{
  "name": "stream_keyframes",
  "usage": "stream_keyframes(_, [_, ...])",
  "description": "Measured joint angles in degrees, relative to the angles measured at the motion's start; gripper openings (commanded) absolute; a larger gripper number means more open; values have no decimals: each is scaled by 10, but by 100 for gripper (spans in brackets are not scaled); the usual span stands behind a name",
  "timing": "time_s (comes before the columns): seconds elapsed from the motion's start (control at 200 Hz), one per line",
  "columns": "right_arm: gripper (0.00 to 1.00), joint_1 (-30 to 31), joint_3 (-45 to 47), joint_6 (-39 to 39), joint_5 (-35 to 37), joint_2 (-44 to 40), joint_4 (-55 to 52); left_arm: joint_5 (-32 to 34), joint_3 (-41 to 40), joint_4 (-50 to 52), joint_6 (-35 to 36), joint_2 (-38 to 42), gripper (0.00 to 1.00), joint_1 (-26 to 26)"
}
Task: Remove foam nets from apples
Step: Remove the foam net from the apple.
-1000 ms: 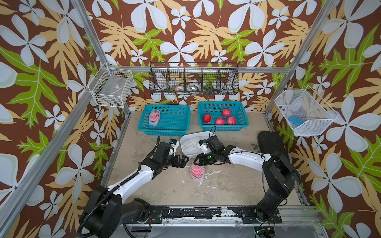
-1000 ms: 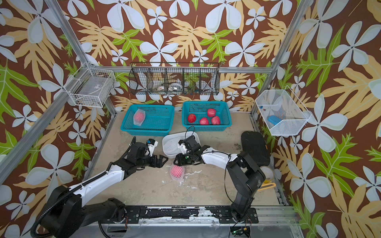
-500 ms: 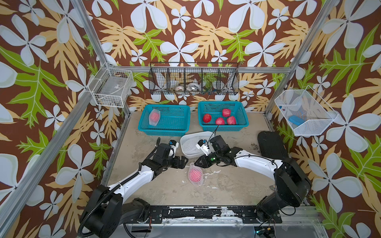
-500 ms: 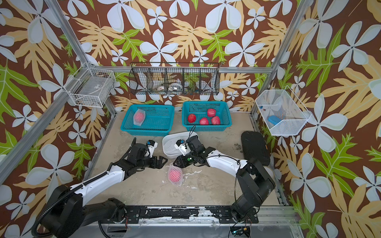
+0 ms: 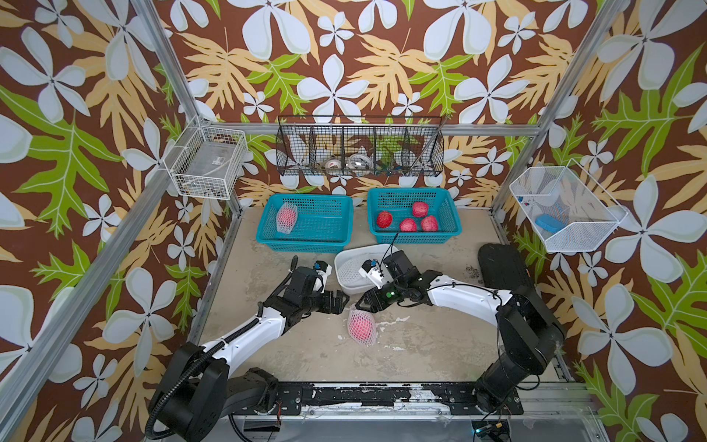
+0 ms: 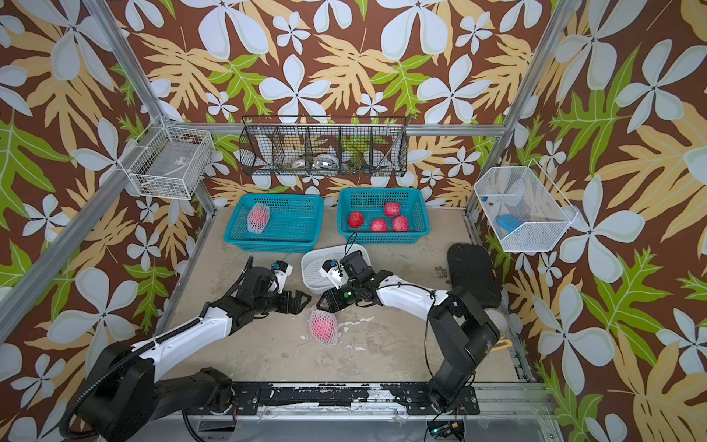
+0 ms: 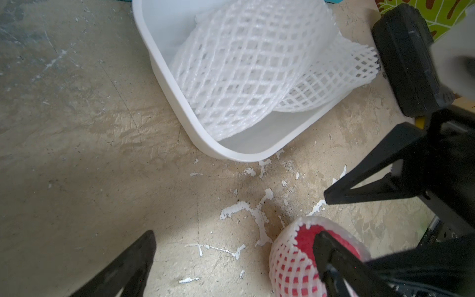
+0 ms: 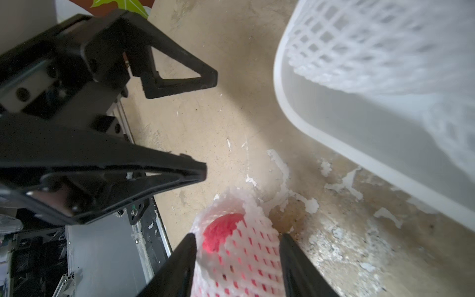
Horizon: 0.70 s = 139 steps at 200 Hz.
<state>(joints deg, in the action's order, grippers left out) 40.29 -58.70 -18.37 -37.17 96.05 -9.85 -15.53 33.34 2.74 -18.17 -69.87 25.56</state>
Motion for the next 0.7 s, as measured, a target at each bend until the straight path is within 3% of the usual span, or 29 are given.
stream_keyframes(0.405, [75, 41, -12, 35, -35, 8, -3, -4, -3, -1, -2, -4, 97, 0])
stream_keyframes(0.696, [76, 73, -32, 68, 25, 3, -27, -3, -7, -2, -8, -1, 98, 0])
